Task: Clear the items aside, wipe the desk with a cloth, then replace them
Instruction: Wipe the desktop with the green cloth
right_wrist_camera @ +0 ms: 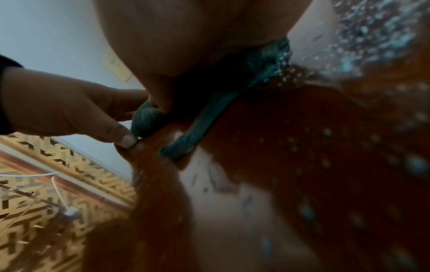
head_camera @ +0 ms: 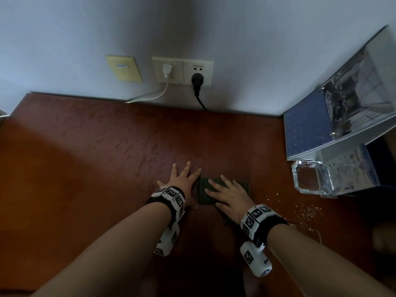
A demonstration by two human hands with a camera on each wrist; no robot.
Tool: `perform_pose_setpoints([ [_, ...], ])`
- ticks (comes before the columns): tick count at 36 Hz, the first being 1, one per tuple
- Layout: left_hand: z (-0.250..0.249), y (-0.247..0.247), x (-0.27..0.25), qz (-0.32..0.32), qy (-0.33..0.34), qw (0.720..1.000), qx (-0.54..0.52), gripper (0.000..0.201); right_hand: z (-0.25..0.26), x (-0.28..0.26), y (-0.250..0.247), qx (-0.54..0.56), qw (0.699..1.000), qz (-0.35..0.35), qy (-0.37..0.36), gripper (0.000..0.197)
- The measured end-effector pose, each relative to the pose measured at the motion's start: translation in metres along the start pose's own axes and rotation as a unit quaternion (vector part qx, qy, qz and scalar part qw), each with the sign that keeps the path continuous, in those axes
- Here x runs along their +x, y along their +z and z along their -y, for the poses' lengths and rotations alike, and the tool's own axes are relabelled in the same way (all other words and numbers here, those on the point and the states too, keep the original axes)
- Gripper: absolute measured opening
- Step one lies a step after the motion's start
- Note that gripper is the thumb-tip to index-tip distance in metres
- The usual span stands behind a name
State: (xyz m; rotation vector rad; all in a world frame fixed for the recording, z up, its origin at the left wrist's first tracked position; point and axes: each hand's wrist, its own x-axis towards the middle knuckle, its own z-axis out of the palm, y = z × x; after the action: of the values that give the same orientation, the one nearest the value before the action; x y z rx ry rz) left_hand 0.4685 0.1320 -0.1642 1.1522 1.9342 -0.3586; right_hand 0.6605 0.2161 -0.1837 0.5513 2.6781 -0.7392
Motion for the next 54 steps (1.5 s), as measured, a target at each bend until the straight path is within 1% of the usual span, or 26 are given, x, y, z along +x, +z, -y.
perform_pose_setpoints([
  [3,0.003,0.007,-0.005,-0.016,0.005,1.0,-0.012,0.102,0.005,-0.009,0.011,0.018,1.0,-0.005,-0.006,0.055],
  [7,0.005,0.018,-0.01,-0.03,0.008,0.999,-0.016,0.094,0.013,-0.017,0.014,0.05,0.999,-0.011,-0.001,0.068],
  [9,0.004,0.019,-0.014,-0.021,0.003,1.0,-0.018,0.096,0.015,-0.019,0.01,0.057,0.998,0.008,0.002,0.071],
  [10,0.004,0.02,-0.015,-0.014,0.003,1.0,-0.009,0.1,0.014,-0.019,0.009,0.068,0.998,0.016,0.001,0.072],
  [11,0.004,0.021,-0.016,-0.002,0.002,1.0,0.005,0.106,0.011,-0.019,0.009,0.096,0.995,0.007,-0.003,0.071],
  [13,0.007,0.028,-0.015,0.018,-0.016,0.999,0.024,0.118,0.008,-0.021,0.006,0.182,0.981,-0.066,0.005,0.061],
  [14,0.011,0.033,-0.013,0.022,-0.029,0.999,0.027,0.125,0.006,-0.022,0.003,0.224,0.969,-0.105,0.026,0.056],
  [15,0.014,0.038,-0.011,0.023,-0.039,0.998,0.031,0.132,0.005,-0.022,-0.002,0.267,0.952,-0.139,0.05,0.051],
  [17,0.019,0.046,-0.009,0.021,-0.047,0.998,0.041,0.141,0.0,-0.018,-0.016,0.362,0.906,-0.198,0.093,0.048],
  [18,0.021,0.047,-0.009,0.021,-0.044,0.998,0.04,0.141,-0.005,-0.014,-0.023,0.364,0.898,-0.223,0.108,0.051],
  [20,0.024,0.047,-0.01,0.023,-0.035,0.999,0.031,0.139,-0.016,-0.005,-0.033,0.31,0.908,-0.252,0.128,0.057],
  [23,0.024,0.043,-0.015,0.031,-0.024,0.999,0.023,0.14,-0.026,0.01,-0.045,0.257,0.915,-0.26,0.173,0.061],
  [24,0.024,0.042,-0.017,0.034,-0.022,0.999,0.023,0.141,-0.029,0.016,-0.046,0.244,0.919,-0.252,0.183,0.061],
  [25,0.024,0.041,-0.018,0.037,-0.02,0.999,0.024,0.143,-0.03,0.022,-0.046,0.223,0.929,-0.225,0.193,0.059],
  [26,0.024,0.041,-0.02,0.039,-0.018,0.999,0.024,0.143,-0.031,0.027,-0.043,0.189,0.943,-0.179,0.209,0.058],
  [27,0.023,0.04,-0.021,0.04,-0.016,0.999,0.023,0.144,-0.031,0.031,-0.038,0.139,0.956,-0.122,0.229,0.06],
  [28,0.023,0.04,-0.021,0.041,-0.015,0.999,0.023,0.144,-0.031,0.034,-0.031,0.087,0.963,-0.07,0.247,0.066],
  [29,0.022,0.039,-0.022,0.041,-0.014,0.999,0.022,0.144,-0.029,0.036,-0.025,0.046,0.965,-0.04,0.255,0.071],
  [30,0.021,0.039,-0.023,0.042,-0.014,0.999,0.021,0.144,-0.025,0.036,-0.019,0.019,0.967,-0.031,0.254,0.074],
  [34,0.019,0.037,-0.028,0.038,-0.013,0.999,0.022,0.142,-0.012,0.028,-0.004,-0.042,0.978,-0.025,0.202,0.076],
  [39,0.021,0.04,-0.027,0.009,0.005,0.999,0.047,0.144,-0.001,0.012,0.005,-0.046,0.988,-0.016,0.148,0.068],
  [44,0.02,0.048,-0.034,-0.009,0.011,0.999,0.048,0.137,0.014,-0.007,0.023,-0.041,0.993,-0.018,0.109,0.062],
  [47,0.023,0.054,-0.038,-0.022,0.023,0.999,0.031,0.129,0.023,-0.017,0.032,-0.034,0.995,-0.026,0.093,0.06],
  [54,0.026,0.07,-0.054,-0.059,0.044,0.997,-0.012,0.101,0.042,-0.039,0.048,-0.001,0.996,-0.03,0.08,0.058],
])
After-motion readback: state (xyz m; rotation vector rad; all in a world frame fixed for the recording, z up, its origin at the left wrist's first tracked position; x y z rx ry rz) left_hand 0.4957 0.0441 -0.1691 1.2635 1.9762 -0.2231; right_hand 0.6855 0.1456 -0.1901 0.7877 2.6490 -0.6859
